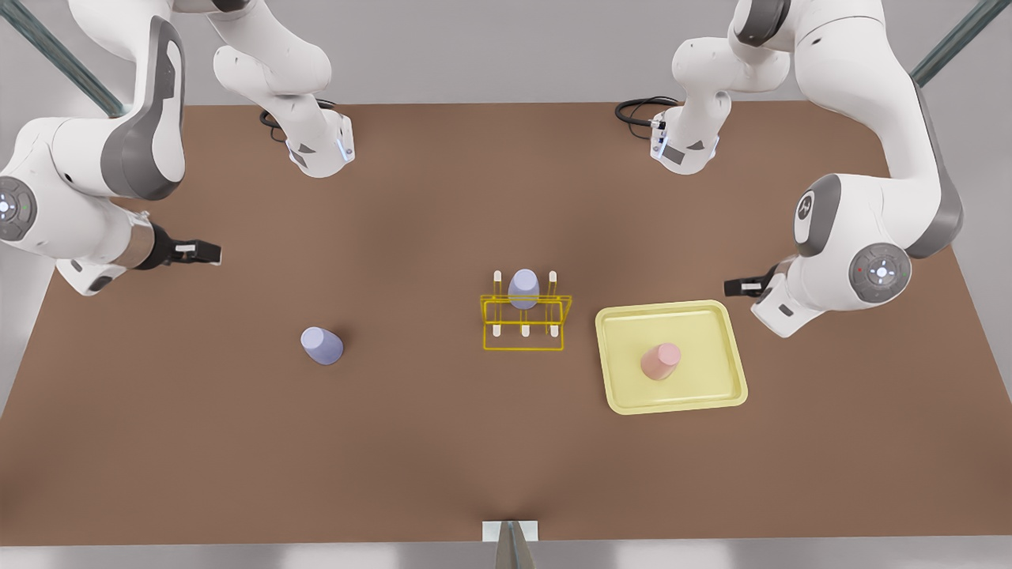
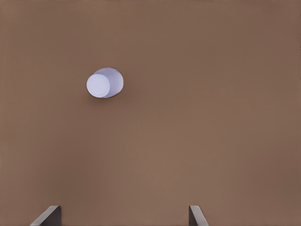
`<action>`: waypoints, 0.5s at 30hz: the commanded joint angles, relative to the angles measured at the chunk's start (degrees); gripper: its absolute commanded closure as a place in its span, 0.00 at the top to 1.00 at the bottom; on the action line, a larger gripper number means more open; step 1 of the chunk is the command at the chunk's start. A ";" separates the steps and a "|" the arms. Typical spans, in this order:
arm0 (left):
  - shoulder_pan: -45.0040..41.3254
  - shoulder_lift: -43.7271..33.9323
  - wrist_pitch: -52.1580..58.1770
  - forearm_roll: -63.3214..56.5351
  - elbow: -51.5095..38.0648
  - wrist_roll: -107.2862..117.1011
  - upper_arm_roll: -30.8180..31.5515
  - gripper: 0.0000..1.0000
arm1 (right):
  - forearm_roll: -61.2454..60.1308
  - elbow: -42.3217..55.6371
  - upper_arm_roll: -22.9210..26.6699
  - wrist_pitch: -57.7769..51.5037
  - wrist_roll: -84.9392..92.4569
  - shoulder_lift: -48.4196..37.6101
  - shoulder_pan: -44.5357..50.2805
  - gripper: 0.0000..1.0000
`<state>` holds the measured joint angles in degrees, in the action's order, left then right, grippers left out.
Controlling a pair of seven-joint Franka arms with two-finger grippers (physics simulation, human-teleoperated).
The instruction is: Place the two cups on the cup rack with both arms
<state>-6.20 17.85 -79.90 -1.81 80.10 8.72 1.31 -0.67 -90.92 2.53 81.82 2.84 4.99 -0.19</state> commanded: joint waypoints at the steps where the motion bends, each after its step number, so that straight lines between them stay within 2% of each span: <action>1: -0.13 -0.01 -1.75 -0.13 -0.03 3.23 0.01 1.00 | -0.03 0.05 0.02 2.38 1.29 -0.06 -0.16 1.00; 3: -0.30 0.60 -2.19 -0.39 -0.03 3.32 0.18 1.00 | -0.03 0.13 0.02 2.46 1.29 0.20 -0.16 1.00; 4: -0.39 3.41 -2.80 -0.57 -0.64 3.67 1.85 1.00 | 0.06 0.75 0.02 2.46 1.29 1.25 -0.16 1.00; 6: -1.35 10.08 -6.22 -0.57 -2.93 3.76 2.21 1.00 | 0.59 4.69 -0.33 5.27 1.55 7.56 1.77 1.00; 8: -1.71 14.83 -14.39 -0.48 -2.58 6.12 2.21 1.00 | 0.94 12.08 -0.42 6.68 1.56 16.10 5.81 1.00; 10: -2.50 18.44 -22.13 -0.48 -2.14 10.96 2.29 1.00 | -0.21 11.03 -0.42 13.18 1.03 19.70 7.74 1.00; 12: -2.59 20.02 -22.31 -0.39 -2.23 13.25 3.70 1.00 | -0.47 10.86 -0.42 18.37 -1.78 23.05 9.42 1.00; 15: -3.03 20.11 -26.35 -0.21 -0.47 13.78 4.23 1.00 | -0.38 4.88 -0.42 26.98 -3.45 22.96 9.51 1.00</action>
<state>-9.20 37.94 -98.22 -2.10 79.30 13.85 5.42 -0.93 -85.24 2.10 98.20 2.62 27.88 9.37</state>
